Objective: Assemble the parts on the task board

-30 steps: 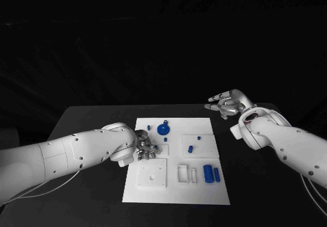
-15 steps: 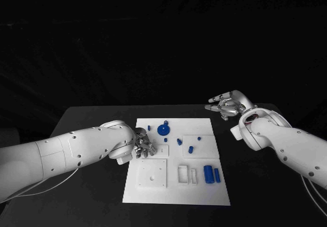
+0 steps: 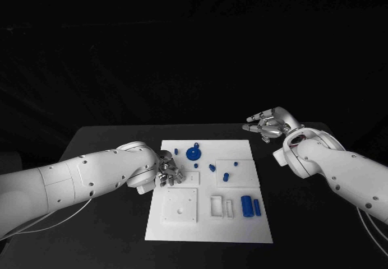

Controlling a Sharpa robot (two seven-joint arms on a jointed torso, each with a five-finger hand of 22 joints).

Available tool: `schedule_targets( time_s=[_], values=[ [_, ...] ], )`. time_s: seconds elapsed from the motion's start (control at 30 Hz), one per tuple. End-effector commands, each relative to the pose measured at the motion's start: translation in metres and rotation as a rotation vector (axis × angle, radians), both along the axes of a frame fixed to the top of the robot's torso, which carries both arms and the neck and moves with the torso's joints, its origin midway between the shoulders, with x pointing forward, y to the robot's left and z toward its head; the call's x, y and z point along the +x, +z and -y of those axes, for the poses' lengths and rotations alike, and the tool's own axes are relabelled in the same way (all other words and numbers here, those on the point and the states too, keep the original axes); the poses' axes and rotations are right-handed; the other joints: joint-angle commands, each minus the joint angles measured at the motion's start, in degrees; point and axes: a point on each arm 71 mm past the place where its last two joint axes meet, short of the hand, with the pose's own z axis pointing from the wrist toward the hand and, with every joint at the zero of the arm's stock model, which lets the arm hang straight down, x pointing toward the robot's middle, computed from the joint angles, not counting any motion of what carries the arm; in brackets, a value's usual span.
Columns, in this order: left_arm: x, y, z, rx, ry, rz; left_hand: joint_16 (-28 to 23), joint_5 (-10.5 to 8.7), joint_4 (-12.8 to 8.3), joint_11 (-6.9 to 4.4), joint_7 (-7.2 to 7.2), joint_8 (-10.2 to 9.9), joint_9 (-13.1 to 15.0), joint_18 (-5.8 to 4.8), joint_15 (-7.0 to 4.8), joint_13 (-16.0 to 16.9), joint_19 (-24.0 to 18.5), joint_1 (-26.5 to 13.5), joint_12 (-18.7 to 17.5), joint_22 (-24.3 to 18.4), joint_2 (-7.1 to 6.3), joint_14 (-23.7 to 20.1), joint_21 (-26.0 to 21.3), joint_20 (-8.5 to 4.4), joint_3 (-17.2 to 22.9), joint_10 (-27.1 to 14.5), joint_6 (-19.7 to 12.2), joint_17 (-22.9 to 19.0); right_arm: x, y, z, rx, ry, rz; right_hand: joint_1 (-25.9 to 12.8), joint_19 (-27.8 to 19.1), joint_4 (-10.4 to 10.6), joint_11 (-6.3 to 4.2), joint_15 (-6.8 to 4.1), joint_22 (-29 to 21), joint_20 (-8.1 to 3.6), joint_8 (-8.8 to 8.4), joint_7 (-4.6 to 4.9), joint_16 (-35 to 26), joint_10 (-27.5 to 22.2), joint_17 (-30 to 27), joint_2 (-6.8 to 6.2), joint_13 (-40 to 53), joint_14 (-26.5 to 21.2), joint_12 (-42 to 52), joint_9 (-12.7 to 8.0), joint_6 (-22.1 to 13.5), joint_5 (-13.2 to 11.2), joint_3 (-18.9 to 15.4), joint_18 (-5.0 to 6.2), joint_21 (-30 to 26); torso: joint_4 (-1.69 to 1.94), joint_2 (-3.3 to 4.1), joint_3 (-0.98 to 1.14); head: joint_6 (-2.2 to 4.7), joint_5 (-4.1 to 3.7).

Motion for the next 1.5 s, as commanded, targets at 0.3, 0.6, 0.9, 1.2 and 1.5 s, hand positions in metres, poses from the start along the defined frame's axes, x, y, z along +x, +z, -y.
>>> schedule_targets(
  time_s=[0.3, 0.6, 0.9, 1.2, 1.5],
  values=[
    [-0.001, 0.014, 0.005, -0.097, -0.020, 0.030, -2.39, -2.81, -0.86, 0.22, 0.33, -0.13, -1.52, 0.32, 0.26, -1.26, -1.11, 3.16, -2.69, 0.59, -0.79, -1.48, -1.69, 0.23, -2.10, 0.79, -1.98, -1.29, -0.004, 0.000, -0.018, -0.130, 0.124, 0.014, 2.29, 0.18, -7.07, -0.35, -0.26, 4.01, -0.03, -0.33, -0.08, 0.03, -0.49, 0.10, 0.23, 0.21, -0.54, -0.06, -0.08, 2.10, -3.59, 11.83, 0.88, 0.51, 0.02, -0.04, -0.08, 0.52, -0.22],
    [-0.004, 0.029, 0.001, -0.199, -0.001, 0.091, -9.34, -14.45, -0.24, 1.38, 1.03, -0.29, -3.35, 0.25, 1.93, -6.90, -3.06, 8.22, -9.77, -2.62, -2.33, -4.32, -7.11, 1.78, -5.58, -3.68, -1.65, -5.56, -0.013, -0.007, -0.045, -0.355, 0.282, 0.069, 0.07, -0.21, -12.55, -0.71, -0.55, 4.39, -0.39, -0.25, -0.70, 0.89, 0.54, 0.92, -0.09, 1.55, -0.20, 1.38, 0.01, 5.22, -5.83, 21.01, 0.50, 3.74, 0.15, 0.00, -0.17, 0.94, -0.72],
    [-0.007, 0.041, -0.003, -0.298, 0.014, 0.151, -14.30, -14.50, 0.07, 2.38, 1.89, -0.38, -6.99, 0.61, 2.92, -13.68, -3.28, 11.88, -14.40, -5.34, -3.38, -5.16, -11.45, 2.72, -6.28, -4.86, -0.61, -8.15, -0.016, -0.022, -0.080, -0.563, 0.489, 0.100, 0.44, -1.24, -13.35, -1.34, -1.03, 4.44, -0.80, -0.26, -1.93, 1.07, 0.12, 1.41, 1.09, 2.19, -0.61, 1.68, 0.08, 7.02, -8.27, 20.32, -0.16, 5.29, 0.11, 0.08, -0.16, 1.16, -0.89],
    [-0.008, 0.048, -0.001, -0.380, 0.010, 0.221, -14.51, -14.63, -0.15, 2.85, 2.45, -0.35, -10.14, 0.93, 3.20, -17.63, -3.17, 13.37, -15.82, -3.95, -3.94, -5.24, -12.51, 3.01, -6.27, -5.51, -0.60, -7.81, -0.013, -0.031, -0.107, -0.672, 0.606, 0.133, 1.40, -1.46, -14.42, -2.12, -1.27, 4.64, -1.04, -0.27, -2.71, 2.23, 0.37, 2.63, 2.02, 3.20, -0.48, 2.70, 0.05, 6.01, -11.99, 18.08, -0.55, 7.29, 0.59, 0.29, -0.17, 1.56, -1.29],
    [-0.008, 0.056, -0.003, -0.487, 0.018, 0.293, -14.70, -14.27, -0.92, 3.09, 2.77, -0.33, -11.58, 1.00, 3.44, -17.79, -3.91, 14.32, -16.32, -1.71, -4.11, -6.44, -13.32, 3.18, -5.93, -6.29, -0.30, -7.57, -0.008, -0.038, -0.119, -0.751, 0.650, 0.162, 1.47, -1.73, -15.31, -2.48, -1.41, 4.65, -1.11, -0.27, -3.20, 2.27, 0.30, 2.83, 2.24, 3.30, -0.55, 2.66, 0.04, 4.78, -13.22, 18.18, -0.64, 8.07, 1.48, 0.84, -0.40, 1.86, -1.67]
  ],
)
